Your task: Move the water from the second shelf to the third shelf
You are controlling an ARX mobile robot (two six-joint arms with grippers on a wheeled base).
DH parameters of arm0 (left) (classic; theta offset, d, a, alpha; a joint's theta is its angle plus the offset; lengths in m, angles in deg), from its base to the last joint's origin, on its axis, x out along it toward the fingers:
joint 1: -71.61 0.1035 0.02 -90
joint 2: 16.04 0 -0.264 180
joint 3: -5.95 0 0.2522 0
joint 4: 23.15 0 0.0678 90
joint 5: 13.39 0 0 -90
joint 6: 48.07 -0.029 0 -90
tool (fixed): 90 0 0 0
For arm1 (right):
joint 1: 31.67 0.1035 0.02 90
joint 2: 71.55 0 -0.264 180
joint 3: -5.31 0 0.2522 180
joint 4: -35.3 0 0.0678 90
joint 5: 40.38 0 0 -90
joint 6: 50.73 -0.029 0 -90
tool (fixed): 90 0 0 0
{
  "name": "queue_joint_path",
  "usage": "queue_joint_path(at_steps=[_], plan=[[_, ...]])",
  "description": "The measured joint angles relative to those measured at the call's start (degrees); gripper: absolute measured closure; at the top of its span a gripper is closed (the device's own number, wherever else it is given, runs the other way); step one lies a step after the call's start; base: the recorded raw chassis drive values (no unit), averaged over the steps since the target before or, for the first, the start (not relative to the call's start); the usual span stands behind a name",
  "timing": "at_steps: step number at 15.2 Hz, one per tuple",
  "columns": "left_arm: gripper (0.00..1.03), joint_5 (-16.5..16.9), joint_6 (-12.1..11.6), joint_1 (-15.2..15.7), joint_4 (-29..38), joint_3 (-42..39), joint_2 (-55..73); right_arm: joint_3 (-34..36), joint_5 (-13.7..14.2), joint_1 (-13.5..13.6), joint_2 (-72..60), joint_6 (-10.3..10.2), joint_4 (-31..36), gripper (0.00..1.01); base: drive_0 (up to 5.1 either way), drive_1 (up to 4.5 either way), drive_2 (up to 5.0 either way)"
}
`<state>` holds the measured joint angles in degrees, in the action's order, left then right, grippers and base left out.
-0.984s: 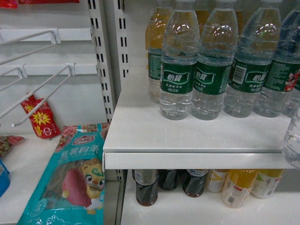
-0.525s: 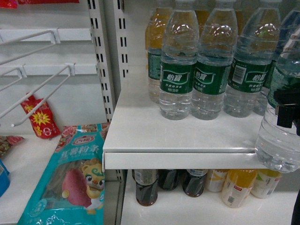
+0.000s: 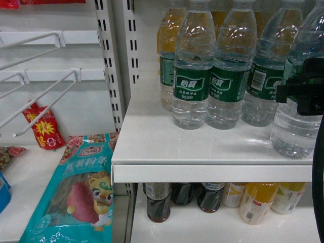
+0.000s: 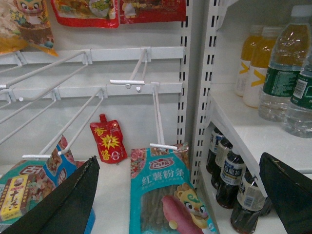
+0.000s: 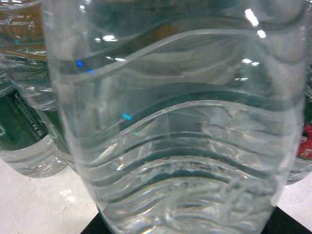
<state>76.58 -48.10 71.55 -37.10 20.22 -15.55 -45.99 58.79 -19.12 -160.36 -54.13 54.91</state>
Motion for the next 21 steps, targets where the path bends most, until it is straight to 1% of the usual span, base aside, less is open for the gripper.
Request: queue_joint_path(at_steps=[3,6,8,18,21], plan=[[0.05,-0.02,0.0,0.0,-0.02,0.0,0.0,-1.84,-0.15,-0.13,-1.7,-0.2,0.17,0.62,0.0,0.0,0.0],[0.05,-0.02,0.0,0.0,0.0,0.0,0.0,-3.45,-0.17,0.63,-3.69,-1.81,0.24,0.62,0.0,0.0,0.0],[0.05,-0.02,0.0,0.0,0.0,0.0,0.0,-3.8,0.13,1.33,-4.61,-1.86,1.29,0.62,0.0,0.0,0.0],[0.05,0.0,0.0,0.0,0.0,0.0,0.0,-4.85,0.33,1.38,-5.77,-1.86,1.88,0.62,0.0,0.0,0.0],[0.05,0.0,0.0,0.0,0.0,0.0,0.0,-4.74,-0.2,1.25,-5.6,-1.51,3.63,0.27,0.0,0.0,0.0]])
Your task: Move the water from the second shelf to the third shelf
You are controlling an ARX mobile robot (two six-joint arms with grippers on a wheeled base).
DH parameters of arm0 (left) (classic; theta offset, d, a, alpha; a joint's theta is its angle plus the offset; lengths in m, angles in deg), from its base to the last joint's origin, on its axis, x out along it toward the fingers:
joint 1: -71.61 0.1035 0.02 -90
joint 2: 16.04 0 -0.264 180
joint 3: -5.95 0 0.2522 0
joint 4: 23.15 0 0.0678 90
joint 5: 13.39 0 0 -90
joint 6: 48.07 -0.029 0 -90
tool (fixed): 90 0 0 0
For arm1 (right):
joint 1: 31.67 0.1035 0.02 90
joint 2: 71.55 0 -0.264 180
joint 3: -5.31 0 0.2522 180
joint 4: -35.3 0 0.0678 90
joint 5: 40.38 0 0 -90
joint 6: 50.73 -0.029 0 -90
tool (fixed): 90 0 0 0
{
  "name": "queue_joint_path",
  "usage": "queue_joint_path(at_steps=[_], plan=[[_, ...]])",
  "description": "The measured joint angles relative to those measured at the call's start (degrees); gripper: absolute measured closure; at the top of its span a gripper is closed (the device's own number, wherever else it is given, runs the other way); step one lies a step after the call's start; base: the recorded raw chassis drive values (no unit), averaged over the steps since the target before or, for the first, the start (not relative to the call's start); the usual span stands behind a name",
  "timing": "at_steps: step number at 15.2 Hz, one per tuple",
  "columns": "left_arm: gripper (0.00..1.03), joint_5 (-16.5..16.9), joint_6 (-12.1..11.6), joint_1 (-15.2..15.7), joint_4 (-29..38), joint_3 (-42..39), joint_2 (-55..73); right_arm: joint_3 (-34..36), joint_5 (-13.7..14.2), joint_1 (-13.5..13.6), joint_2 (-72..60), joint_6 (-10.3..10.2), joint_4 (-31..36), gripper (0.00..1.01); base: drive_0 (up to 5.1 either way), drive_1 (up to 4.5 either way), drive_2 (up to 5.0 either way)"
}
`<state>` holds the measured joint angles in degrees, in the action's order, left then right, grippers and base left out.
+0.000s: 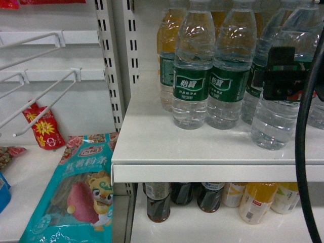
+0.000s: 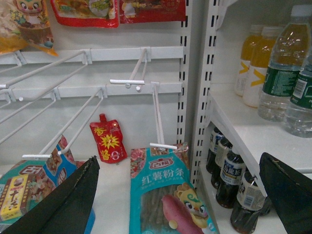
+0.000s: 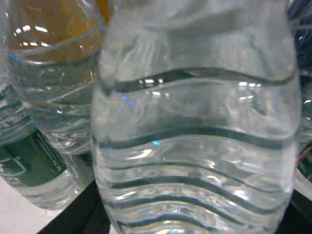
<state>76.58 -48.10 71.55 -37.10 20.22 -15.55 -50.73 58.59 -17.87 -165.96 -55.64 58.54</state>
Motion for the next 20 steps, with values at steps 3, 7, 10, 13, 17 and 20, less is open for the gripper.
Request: queue_joint_path(at_steps=[3,7,10,13,17,20], plan=[[0.05,0.0,0.0,0.0,0.0,0.0,0.0,-0.09,-0.92,-0.57,0.52,-0.02,-0.63,0.02,0.0,0.0,0.0],[0.05,0.0,0.0,0.0,-0.02,0.0,0.0,-0.09,-1.81,-0.7,3.17,-0.17,-3.19,0.03,0.0,0.0,0.0],[0.05,0.0,0.0,0.0,0.0,0.0,0.0,1.14,-3.21,-0.7,7.04,-0.2,-4.79,0.03,0.0,0.0,0.0],[0.05,0.0,0.0,0.0,-0.02,0.0,0.0,3.45,-3.91,-0.74,10.69,-0.2,-7.5,0.03,0.0,0.0,0.0],[0.05,-0.02,0.0,0.0,0.0,0.0,0.0,8.63,-5.25,-1.09,20.17,-0.63,-11.17,0.03,0.0,0.0,0.0],[0.05,0.0,0.0,0.0,-0.02,0.0,0.0,13.81,-4.7,-0.52,31.98,-1.57,-16.83,0.03,0.0,0.0,0.0]])
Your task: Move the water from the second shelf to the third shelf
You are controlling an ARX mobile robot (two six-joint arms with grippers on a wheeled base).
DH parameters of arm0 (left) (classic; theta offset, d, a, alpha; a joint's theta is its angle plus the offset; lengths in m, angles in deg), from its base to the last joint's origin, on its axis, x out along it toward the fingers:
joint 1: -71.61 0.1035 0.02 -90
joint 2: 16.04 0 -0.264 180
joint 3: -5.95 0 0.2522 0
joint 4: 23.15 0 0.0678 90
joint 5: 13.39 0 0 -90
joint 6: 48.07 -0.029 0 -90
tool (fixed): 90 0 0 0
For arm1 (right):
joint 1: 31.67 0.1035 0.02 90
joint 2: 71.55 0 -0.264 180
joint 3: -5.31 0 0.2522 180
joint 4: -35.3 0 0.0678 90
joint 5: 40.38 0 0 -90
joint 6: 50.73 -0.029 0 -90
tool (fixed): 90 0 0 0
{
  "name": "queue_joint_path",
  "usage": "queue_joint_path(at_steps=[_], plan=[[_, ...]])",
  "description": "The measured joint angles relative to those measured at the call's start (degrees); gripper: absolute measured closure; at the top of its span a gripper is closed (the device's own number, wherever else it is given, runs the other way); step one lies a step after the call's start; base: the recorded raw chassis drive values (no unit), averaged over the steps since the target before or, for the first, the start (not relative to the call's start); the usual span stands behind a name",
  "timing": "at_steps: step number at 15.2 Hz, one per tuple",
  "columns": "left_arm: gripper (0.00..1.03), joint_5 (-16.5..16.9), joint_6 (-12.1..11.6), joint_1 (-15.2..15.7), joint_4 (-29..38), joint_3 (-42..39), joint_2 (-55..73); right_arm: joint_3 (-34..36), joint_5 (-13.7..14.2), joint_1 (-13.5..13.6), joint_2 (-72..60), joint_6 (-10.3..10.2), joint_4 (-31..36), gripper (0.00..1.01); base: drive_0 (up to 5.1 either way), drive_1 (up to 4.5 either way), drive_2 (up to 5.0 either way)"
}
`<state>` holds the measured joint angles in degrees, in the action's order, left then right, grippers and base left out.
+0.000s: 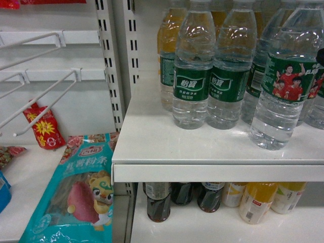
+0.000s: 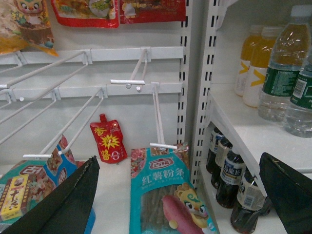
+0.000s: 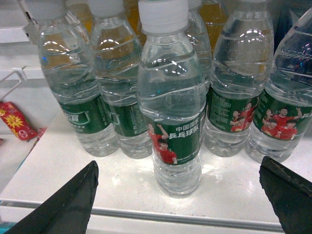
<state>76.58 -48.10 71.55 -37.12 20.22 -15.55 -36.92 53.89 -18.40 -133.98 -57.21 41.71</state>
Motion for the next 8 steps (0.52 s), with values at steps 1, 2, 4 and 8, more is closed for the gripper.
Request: queue_joint_path(at_steps=[1,2,4,8], plan=[[0.05,-0.02,0.0,0.0,0.02,0.0,0.0,0.85,0.02,0.28,3.54,-0.42,-1.92,0.03,0.0,0.0,0.0],[0.05,0.0,0.0,0.0,0.0,0.0,0.0,1.46,0.31,0.28,7.23,-0.85,-3.89,0.03,0.0,0.0,0.0],[0.05,0.0,0.0,0.0,0.0,0.0,0.0,9.2,6.86,-0.9,16.7,3.52,5.29,0.25,0.0,0.0,0.0],[0.05,0.02,0.0,0.0,0.0,0.0,0.0,15.85,-2.29,-10.95,34.84,5.92,-6.58,0.67,0.0,0.0,0.0]])
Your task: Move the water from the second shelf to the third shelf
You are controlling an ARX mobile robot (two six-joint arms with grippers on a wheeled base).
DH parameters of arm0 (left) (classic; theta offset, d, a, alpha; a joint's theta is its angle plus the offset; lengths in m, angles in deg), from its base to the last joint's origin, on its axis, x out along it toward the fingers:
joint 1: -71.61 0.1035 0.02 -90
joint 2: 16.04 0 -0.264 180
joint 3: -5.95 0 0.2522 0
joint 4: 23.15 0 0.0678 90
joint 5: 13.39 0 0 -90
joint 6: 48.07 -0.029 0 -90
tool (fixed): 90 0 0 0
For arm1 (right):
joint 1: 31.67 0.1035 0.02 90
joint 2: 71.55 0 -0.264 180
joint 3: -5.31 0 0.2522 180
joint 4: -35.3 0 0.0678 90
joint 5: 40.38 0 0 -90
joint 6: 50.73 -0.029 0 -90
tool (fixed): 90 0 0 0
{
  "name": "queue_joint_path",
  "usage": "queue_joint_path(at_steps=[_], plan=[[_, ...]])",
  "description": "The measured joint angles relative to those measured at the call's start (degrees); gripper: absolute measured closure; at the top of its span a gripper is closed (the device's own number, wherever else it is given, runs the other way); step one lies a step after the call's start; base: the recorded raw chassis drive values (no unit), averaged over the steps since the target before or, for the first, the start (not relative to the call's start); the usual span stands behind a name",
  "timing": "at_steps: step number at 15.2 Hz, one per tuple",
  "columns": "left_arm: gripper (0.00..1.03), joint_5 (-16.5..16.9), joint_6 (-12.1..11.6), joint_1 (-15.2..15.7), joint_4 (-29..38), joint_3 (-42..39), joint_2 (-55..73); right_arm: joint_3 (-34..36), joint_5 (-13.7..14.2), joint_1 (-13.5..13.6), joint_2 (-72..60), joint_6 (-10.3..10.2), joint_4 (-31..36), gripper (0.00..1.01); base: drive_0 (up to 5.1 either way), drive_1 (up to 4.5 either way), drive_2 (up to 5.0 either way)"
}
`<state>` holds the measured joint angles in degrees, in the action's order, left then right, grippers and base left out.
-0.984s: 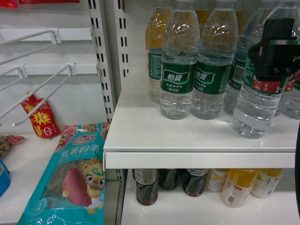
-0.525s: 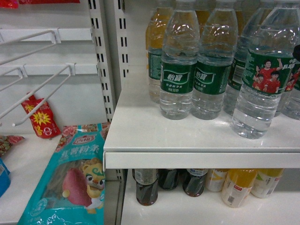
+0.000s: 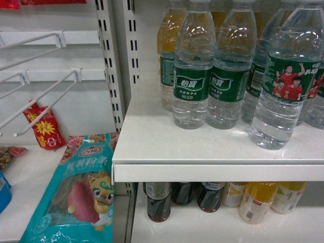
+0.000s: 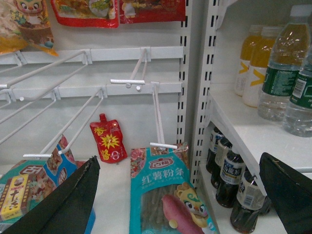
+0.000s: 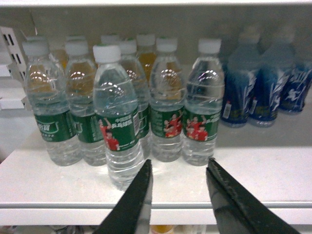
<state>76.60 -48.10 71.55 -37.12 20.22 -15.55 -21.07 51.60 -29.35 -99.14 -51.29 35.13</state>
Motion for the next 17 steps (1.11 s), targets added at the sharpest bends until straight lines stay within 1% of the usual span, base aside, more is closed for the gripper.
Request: queue_joint_path(at_steps=[1,2,3,4,7,9,14,15,16,17], plan=[[0.05,0.0,0.0,0.0,0.02,0.0,0.0,0.42,-1.03,-1.16,1.31,0.07,0.02,0.71,0.0,0.0,0.0],[0.05,-0.09,0.0,0.0,0.02,0.0,0.0,1.36,-1.14,-2.71,3.56,0.13,0.2,0.8,0.0,0.0,0.0],[0.05,-0.02,0.0,0.0,0.04,0.0,0.0,2.8,-1.75,-2.64,4.9,0.17,0.2,0.93,0.0,0.0,0.0],[0.05,0.0,0.0,0.0,0.02,0.0,0.0,4.52,-1.95,-2.34,5.73,0.28,-0.28,0.99,0.0,0.0,0.0],[0.05,-0.02,0.0,0.0,0.02,0.0,0.0,6.86,-1.97,-2.34,9.77,0.44,-0.81,0.99,0.0,0.0,0.0],[0.05,-0.02,0.0,0.0,0.02,0.0,0.0,8.68,-1.97,-2.34,11.78,0.44,-2.23,0.99,0.0,0.0,0.0],[0.05,0.0,0.0,0.0,0.02,0.0,0.0,10.47,-1.97,-2.34,16.63,0.42,-4.85,0.99,0.0,0.0,0.0],[0.05,-0.02,0.0,0.0,0.02,0.0,0.0,11.87,-1.97,-2.34,18.53,0.44,-5.07,0.99,0.0,0.0,0.0],[0.05,-0.02,0.0,0.0,0.0,0.0,0.0,11.87,-1.99,-2.34,24.61,0.44,-13.38,0.99,0.0,0.0,0.0],[0.05,-0.07,0.0,0.0,0.02,0.0,0.0,11.82,-2.03,-2.34,27.23,0.42,-12.76,0.99,0.0,0.0,0.0]])
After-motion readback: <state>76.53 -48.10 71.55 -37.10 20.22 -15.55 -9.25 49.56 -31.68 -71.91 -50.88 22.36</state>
